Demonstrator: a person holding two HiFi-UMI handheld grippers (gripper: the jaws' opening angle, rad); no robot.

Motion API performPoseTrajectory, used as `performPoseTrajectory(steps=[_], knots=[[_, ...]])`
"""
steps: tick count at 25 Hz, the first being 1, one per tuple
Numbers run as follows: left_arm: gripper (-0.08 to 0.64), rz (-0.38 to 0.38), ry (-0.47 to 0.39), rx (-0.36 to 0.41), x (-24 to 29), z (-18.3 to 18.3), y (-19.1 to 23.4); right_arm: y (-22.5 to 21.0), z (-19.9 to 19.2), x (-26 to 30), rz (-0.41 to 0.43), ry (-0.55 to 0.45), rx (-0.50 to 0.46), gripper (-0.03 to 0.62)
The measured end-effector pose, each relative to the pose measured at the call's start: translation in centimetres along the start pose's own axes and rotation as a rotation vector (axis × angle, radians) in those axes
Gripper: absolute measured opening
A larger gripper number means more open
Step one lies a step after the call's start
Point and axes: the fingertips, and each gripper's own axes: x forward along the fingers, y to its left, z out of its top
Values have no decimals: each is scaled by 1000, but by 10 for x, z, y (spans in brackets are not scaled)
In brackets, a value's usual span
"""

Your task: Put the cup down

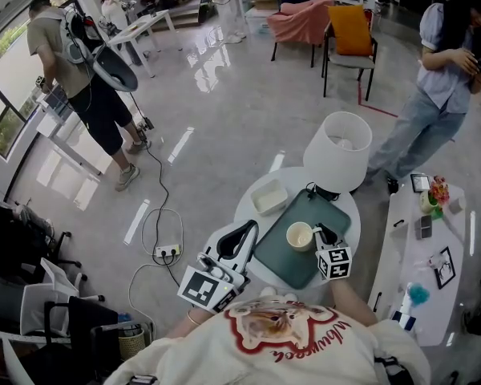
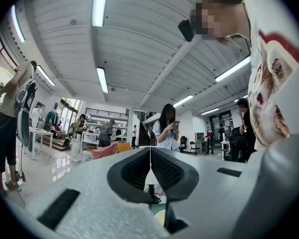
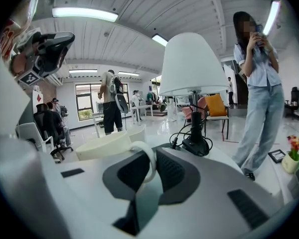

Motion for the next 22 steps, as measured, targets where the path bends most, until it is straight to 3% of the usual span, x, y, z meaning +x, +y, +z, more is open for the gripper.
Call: performPoseTrajectory(steps=[15, 22], knots=[[17, 11, -8, 26, 2, -2, 10, -5, -7, 10, 2, 38, -21, 52], [17, 9, 7, 2, 5, -1, 6, -5, -19, 10, 11, 73, -47, 52]])
